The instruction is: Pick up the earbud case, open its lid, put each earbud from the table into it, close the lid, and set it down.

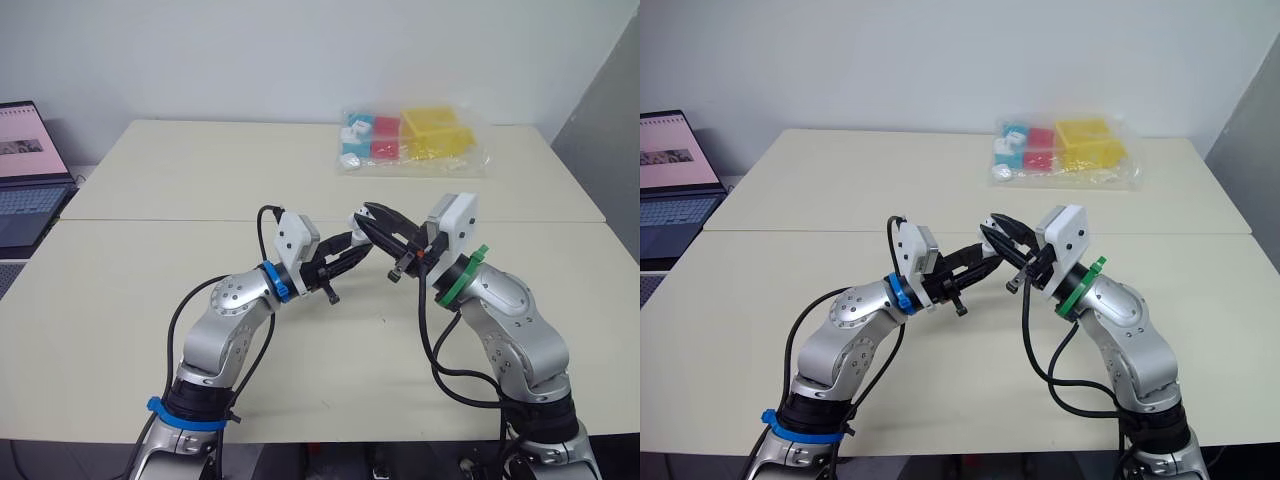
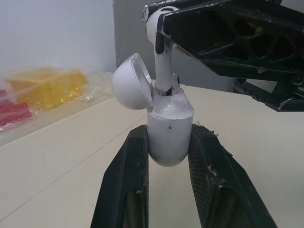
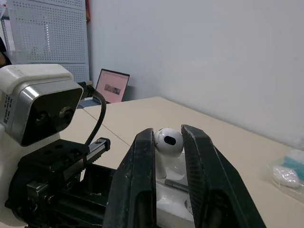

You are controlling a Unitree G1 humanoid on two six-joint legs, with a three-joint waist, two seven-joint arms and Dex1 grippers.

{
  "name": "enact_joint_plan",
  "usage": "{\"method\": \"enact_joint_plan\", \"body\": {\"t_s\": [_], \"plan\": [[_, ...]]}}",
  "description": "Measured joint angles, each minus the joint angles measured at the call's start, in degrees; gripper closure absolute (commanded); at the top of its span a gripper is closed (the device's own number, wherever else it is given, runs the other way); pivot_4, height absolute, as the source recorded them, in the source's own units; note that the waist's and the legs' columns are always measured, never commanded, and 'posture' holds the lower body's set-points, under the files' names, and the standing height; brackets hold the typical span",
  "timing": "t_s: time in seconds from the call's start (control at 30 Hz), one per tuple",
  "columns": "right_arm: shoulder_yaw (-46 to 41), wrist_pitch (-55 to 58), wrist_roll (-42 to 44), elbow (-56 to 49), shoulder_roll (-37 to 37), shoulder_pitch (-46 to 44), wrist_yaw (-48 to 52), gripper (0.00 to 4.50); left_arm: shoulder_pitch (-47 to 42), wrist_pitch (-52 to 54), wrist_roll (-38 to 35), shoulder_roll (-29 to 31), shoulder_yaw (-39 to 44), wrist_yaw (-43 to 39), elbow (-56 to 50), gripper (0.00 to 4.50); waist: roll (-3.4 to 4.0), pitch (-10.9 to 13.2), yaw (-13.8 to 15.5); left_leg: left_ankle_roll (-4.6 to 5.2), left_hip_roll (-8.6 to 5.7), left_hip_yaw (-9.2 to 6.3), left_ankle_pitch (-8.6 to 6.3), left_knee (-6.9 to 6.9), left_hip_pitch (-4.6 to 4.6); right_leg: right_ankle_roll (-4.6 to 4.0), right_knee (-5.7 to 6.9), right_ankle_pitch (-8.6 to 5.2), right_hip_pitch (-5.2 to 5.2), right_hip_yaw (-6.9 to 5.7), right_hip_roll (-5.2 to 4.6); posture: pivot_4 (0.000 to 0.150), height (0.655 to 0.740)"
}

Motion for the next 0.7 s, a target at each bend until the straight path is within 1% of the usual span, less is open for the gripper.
{"method": "enact_joint_plan", "body": {"t_s": [0.2,0.7], "plan": [[0.1,-0.3,0.0,0.0,-0.2,2.1,0.2,4.04,0.0,0.0,-0.1,0.0,0.0,0.1,0.0,3.71,0.0,0.0,0.0,0.0,0.0,0.01,0.0,0.0,-0.01,0.0,-0.01,0.0,-0.01,0.02,0.0,0.15,0.74],[2.4,-1.8,-2.1,0.0,0.6,3.1,-1.5,4.04,0.2,0.0,-0.2,-0.1,0.0,0.2,0.0,3.71,0.0,0.0,0.0,0.0,0.0,0.01,0.0,0.0,-0.01,0.0,-0.02,0.0,0.0,0.0,0.0,0.15,0.74]]}}
